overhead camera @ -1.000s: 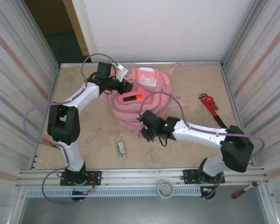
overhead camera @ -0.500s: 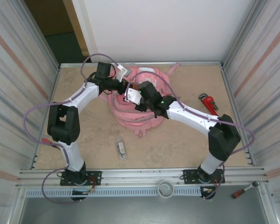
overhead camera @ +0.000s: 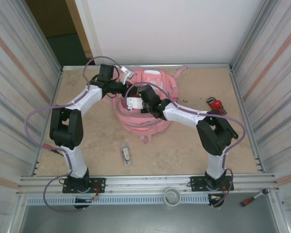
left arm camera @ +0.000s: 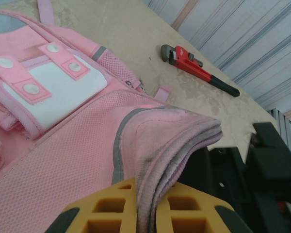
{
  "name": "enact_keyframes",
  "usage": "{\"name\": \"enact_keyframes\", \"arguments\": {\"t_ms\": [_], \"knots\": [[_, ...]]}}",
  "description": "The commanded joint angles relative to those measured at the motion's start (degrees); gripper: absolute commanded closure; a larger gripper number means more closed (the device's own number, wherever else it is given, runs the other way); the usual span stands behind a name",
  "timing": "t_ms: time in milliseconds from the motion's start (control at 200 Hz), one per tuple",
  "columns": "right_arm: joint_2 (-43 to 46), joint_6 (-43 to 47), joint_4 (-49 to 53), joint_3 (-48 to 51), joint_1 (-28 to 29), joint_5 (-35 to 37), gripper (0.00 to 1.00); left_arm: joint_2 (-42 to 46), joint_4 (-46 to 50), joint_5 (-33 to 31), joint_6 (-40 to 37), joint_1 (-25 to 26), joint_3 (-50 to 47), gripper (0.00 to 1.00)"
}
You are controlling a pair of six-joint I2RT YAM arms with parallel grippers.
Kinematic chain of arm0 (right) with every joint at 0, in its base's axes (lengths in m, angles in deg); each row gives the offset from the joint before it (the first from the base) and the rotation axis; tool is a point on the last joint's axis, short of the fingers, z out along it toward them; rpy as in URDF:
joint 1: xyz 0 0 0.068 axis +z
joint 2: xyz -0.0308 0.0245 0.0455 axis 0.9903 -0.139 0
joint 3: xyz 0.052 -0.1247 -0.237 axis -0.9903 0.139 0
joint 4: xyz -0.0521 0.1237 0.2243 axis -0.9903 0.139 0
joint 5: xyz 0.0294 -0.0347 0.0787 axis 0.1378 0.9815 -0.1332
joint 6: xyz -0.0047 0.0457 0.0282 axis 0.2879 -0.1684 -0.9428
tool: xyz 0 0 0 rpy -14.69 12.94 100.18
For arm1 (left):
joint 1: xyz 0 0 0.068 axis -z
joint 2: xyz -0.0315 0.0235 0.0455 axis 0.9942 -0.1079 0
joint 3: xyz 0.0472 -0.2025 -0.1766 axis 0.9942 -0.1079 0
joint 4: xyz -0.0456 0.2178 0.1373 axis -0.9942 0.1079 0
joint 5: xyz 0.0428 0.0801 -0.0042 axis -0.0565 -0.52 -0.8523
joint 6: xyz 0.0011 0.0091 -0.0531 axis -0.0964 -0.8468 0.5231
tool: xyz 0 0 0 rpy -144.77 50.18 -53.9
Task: Pack the student bag
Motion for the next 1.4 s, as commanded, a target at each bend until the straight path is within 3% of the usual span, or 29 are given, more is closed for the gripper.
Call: {"name": "enact_keyframes", "arguments": {"t_ms": [0, 175, 331, 531, 596, 837, 1047, 1393], "knots": [[-1.0, 3.1, -6.6, -1.2, -0.1, 4.1, 0.72, 0.5, -2.5, 5.0, 1.5, -0.5, 3.1, 1.0], [2.9, -1.4, -5.2, 1.4, 0.6, 4.5, 0.61, 0.5, -2.2, 4.2, 1.3, -0.5, 3.2, 1.0], [10.5, -10.5, -2.9, 6.5, 2.5, 3.9, 0.6, 0.4, -2.2, 3.0, 1.9, -0.5, 3.2, 1.0], [20.9, -41.5, 16.9, 9.3, 8.7, -5.0, 0.52, 0.4, -3.9, 1.0, 3.3, -0.6, 2.3, 1.0], [21.1, -53.0, 20.8, 9.4, 11.8, -3.5, 0.49, 0.5, -3.3, 0.8, 2.7, -0.6, 2.3, 1.0], [15.6, -89.4, 27.2, 8.1, 18.4, -11.8, 0.42, 0.6, -1.9, -1.0, 2.0, -0.6, 2.3, 1.0], [3.9, -95.8, 33.8, -0.1, 24.8, -11.1, 0.18, 0.8, -2.0, -1.3, 2.4, -0.6, 2.0, 1.0], [-6.5, -97.6, 35.4, -5.3, 27.5, -12.8, 0.12, 1.4, -2.8, -1.2, 2.7, -0.5, 1.5, 1.0]]}}
